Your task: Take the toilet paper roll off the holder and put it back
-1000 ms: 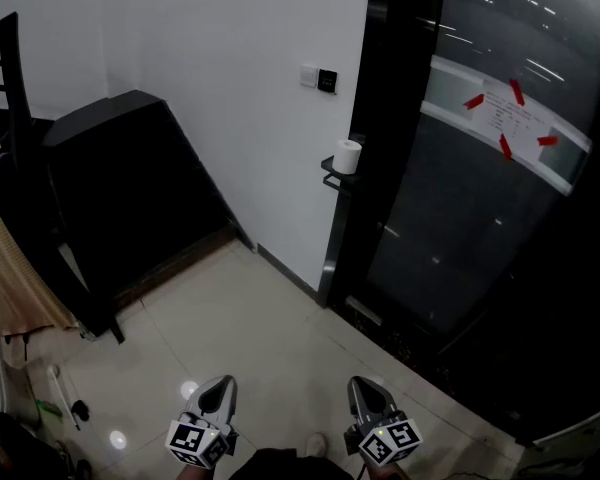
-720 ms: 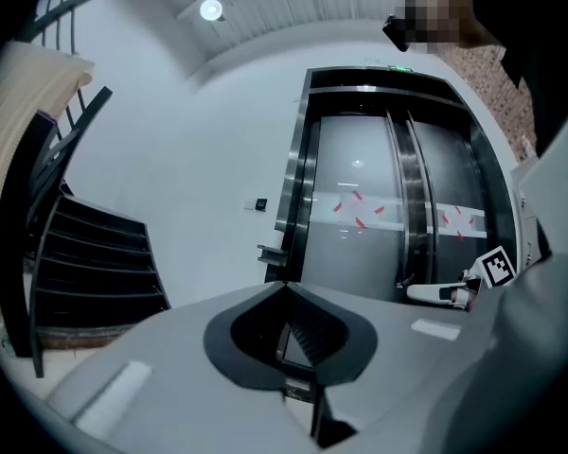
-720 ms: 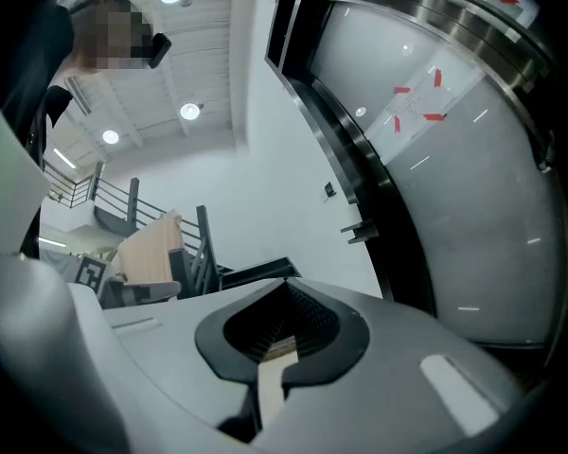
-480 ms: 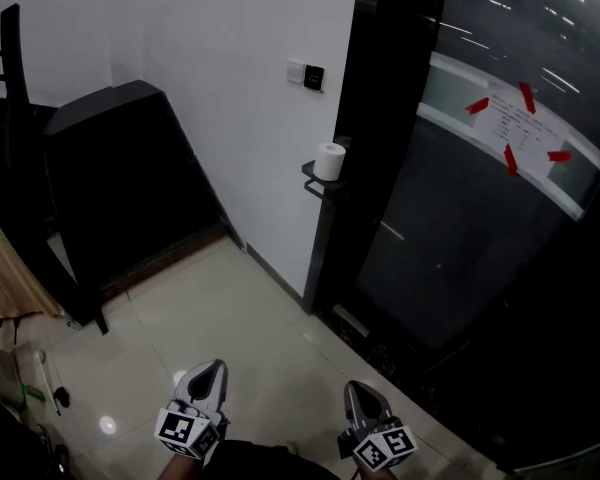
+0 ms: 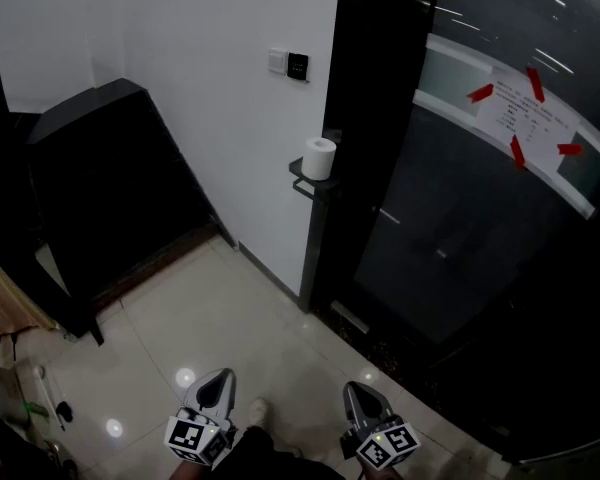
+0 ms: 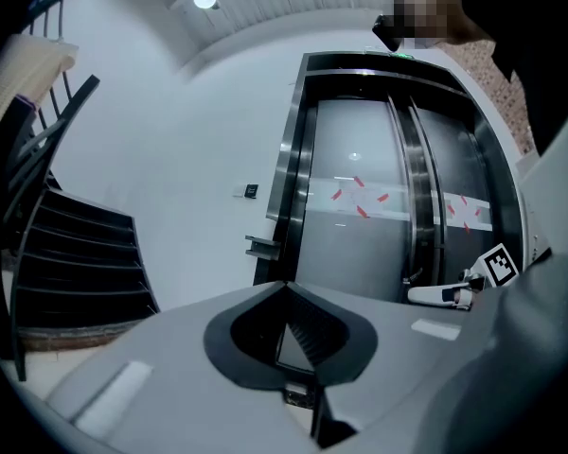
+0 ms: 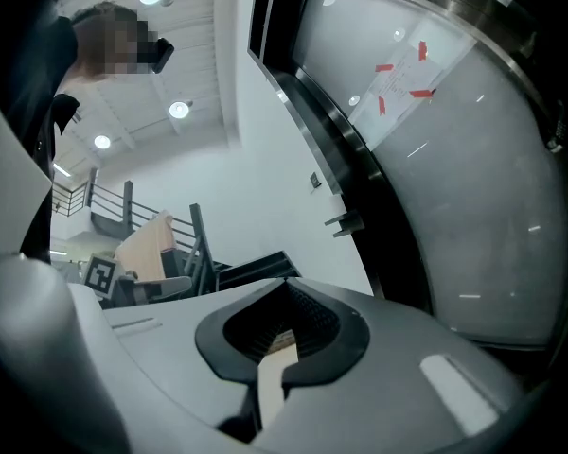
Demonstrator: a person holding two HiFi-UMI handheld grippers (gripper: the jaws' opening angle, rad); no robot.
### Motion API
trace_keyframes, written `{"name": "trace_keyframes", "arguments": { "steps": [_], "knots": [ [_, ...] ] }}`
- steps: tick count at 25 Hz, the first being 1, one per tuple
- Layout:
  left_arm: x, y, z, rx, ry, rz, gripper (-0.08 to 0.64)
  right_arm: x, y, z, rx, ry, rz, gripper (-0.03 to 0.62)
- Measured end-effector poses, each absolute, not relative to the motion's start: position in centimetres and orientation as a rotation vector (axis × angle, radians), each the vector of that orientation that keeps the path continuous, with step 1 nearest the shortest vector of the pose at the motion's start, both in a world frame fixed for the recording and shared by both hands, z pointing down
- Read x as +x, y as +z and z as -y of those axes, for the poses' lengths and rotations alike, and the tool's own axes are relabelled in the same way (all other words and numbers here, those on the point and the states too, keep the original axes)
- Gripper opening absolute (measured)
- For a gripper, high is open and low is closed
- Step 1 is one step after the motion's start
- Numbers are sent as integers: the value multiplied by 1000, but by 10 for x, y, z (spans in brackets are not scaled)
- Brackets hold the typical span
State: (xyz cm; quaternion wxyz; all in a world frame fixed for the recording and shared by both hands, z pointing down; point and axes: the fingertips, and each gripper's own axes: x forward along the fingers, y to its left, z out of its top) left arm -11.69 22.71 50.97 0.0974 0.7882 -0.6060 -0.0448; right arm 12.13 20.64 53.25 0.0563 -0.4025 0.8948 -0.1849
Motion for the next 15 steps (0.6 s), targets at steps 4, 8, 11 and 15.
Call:
{"name": "trace_keyframes", "arguments": {
  "steps": [4, 8, 11, 15],
  "knots": [
    [-130, 510, -182, 2364, -142, 1746, 2, 108, 537, -172, -1252, -592, -2707, 12],
    [-149, 502, -130, 2412, -160, 1713, 2, 89, 531, -128, -1290, -545, -2706, 12],
    [-164, 501, -96, 2453, -165, 1708, 2, 74, 525, -97, -1308, -502, -2693, 14],
    [-180, 499, -61, 2461, -178, 1678, 2, 57, 518, -65, -1330, -460, -2675, 14]
  ]
}}
